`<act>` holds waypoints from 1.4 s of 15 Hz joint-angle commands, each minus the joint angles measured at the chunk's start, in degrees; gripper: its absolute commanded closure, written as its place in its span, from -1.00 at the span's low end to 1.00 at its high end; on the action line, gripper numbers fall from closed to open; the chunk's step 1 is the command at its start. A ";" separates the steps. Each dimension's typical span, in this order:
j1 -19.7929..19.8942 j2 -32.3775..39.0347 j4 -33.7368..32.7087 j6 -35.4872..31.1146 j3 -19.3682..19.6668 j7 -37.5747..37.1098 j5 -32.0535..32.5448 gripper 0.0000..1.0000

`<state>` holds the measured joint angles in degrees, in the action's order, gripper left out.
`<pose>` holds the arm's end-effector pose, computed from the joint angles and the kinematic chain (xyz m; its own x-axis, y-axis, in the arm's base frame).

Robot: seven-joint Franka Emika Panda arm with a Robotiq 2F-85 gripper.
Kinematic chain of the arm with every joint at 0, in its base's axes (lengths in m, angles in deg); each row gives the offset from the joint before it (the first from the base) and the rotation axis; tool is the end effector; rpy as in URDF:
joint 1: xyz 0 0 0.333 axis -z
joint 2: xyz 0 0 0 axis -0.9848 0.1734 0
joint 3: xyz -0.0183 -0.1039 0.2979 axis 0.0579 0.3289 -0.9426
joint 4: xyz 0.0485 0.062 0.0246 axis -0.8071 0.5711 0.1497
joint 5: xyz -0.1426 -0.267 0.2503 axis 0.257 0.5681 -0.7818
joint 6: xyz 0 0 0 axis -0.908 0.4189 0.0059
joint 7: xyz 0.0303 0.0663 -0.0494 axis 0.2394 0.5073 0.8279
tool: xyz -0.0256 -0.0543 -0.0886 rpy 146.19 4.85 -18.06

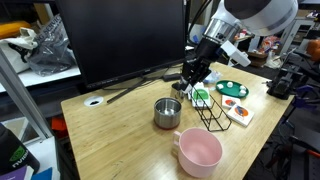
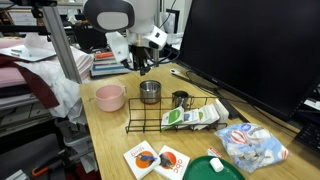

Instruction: Take a marshmallow from the plate and put it in the silver bowl

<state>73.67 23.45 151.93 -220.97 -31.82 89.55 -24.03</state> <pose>0.5293 0.0963 0.3375 0.9642 -0.2191 0.1491 -0.1406 -0.8998 -0.4130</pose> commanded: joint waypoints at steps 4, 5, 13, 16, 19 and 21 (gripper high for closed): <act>0.75 1.01 -0.10 0.13 -0.74 -0.69 2.81 0.40; 0.73 0.90 -0.11 0.13 -0.76 -0.69 2.80 0.40; 0.47 1.48 -1.32 0.90 -0.81 -1.81 4.29 0.85; 0.13 3.69 -4.86 3.16 -0.58 -6.85 11.79 0.85; -0.06 6.91 -9.72 7.05 -0.28 -12.38 20.08 0.85; -0.05 9.62 -13.45 9.66 -0.63 -12.98 22.19 0.85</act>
<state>73.54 29.32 144.07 -216.08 -32.40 78.08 -5.03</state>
